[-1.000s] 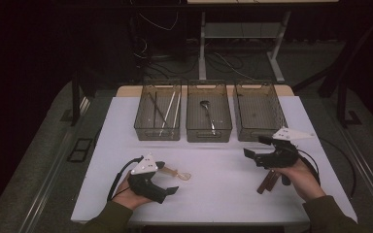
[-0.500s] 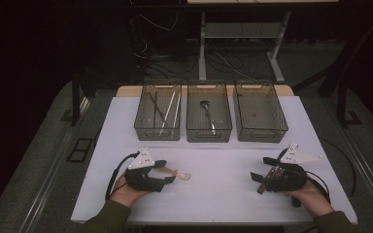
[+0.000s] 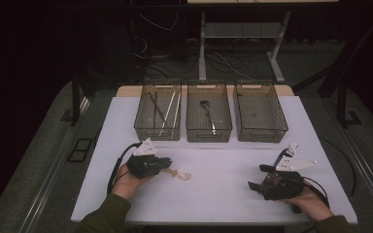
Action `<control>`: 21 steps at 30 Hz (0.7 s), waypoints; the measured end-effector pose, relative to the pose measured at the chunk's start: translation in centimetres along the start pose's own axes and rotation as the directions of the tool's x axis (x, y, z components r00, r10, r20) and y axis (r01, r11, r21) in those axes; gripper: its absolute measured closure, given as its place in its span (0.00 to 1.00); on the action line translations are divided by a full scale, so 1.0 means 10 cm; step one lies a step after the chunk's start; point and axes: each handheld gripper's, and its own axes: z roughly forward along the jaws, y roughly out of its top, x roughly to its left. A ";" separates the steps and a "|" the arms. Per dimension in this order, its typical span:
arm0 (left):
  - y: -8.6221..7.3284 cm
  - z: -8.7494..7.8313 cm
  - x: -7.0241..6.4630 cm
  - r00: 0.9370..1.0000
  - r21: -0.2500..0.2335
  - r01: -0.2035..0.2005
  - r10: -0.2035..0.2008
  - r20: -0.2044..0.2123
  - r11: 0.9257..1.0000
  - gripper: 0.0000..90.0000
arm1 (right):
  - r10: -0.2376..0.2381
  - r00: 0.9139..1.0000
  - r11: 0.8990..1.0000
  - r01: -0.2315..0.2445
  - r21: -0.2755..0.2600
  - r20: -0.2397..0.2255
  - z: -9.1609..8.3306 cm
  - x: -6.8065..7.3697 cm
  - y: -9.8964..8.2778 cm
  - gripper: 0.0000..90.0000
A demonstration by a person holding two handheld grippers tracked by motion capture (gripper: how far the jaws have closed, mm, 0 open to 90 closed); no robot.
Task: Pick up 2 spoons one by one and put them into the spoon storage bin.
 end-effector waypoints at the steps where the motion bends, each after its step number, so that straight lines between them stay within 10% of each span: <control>1: 0.01 0.02 0.00 1.000 0.002 -0.001 0.001 0.006 1.000 0.90 | -0.001 1.000 1.000 0.001 -0.001 0.000 0.00 0.00 0.00 0.21; 6: 0.01 0.05 0.01 0.999 0.035 -0.018 0.017 0.041 0.999 0.91 | -0.004 1.000 1.000 0.004 0.003 0.003 0.00 0.00 0.00 0.21; 12: -0.02 0.08 0.09 1.000 0.098 -0.023 0.025 -0.015 0.995 0.97 | -0.005 1.000 1.000 0.005 0.004 0.005 0.00 -0.01 0.00 0.21; 21: 0.03 0.04 0.05 0.999 0.082 -0.029 0.030 -0.014 0.996 0.99 | -0.005 1.000 1.000 0.005 0.001 0.008 -0.01 -0.01 0.00 0.21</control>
